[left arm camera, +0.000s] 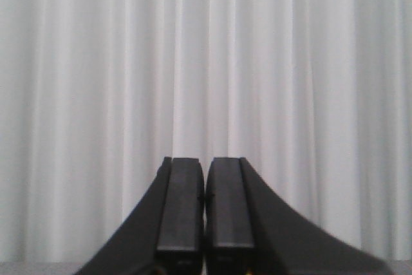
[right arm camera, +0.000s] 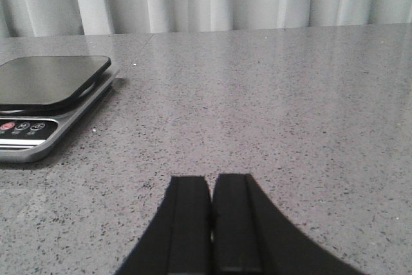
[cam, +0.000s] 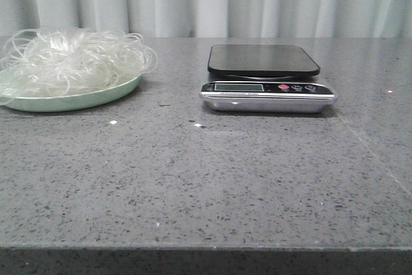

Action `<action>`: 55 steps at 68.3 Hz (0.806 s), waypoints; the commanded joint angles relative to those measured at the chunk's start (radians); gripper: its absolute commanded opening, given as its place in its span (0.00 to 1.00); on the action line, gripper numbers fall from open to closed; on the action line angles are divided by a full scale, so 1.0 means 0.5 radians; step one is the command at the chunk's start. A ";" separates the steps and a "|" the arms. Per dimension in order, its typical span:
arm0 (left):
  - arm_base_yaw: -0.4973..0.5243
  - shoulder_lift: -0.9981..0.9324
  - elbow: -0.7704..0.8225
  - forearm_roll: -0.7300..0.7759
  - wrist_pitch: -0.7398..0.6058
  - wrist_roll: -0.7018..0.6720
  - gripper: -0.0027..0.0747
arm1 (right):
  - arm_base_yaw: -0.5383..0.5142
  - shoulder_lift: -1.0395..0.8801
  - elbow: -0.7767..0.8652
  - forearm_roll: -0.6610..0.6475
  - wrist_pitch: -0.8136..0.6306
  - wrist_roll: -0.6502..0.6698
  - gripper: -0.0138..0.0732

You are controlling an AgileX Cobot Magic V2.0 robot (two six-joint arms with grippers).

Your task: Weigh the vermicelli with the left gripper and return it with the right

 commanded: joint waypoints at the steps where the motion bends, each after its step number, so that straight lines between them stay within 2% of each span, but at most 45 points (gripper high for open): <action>1: -0.020 0.322 -0.411 -0.011 0.244 0.001 0.21 | -0.001 -0.033 -0.015 -0.001 -0.172 -0.009 0.33; 11: -0.020 0.746 -0.790 -0.045 0.625 0.001 0.22 | -0.001 -0.033 -0.015 -0.001 -0.172 -0.009 0.33; 15: -0.020 0.889 -0.881 -0.106 0.724 0.010 0.25 | -0.001 -0.033 -0.015 -0.001 -0.172 -0.009 0.33; 21: -0.020 1.068 -0.969 -0.242 0.827 0.034 0.34 | -0.001 -0.033 -0.015 -0.001 -0.174 -0.009 0.33; 28: -0.020 1.297 -1.052 -0.501 0.951 0.200 0.51 | -0.001 -0.033 -0.015 -0.001 -0.174 -0.009 0.33; 36: -0.020 1.528 -1.065 -0.837 0.956 0.338 0.61 | -0.001 -0.033 -0.015 -0.001 -0.174 -0.009 0.33; 43: -0.021 1.752 -1.065 -1.139 1.005 0.565 0.68 | -0.001 -0.033 -0.015 -0.001 -0.174 -0.009 0.33; 50: -0.066 1.963 -1.065 -1.301 1.053 0.746 0.73 | -0.001 -0.033 -0.015 -0.001 -0.174 -0.009 0.33; 55: -0.138 2.085 -1.065 -1.305 1.024 0.814 0.75 | -0.001 -0.033 -0.015 -0.001 -0.174 -0.009 0.33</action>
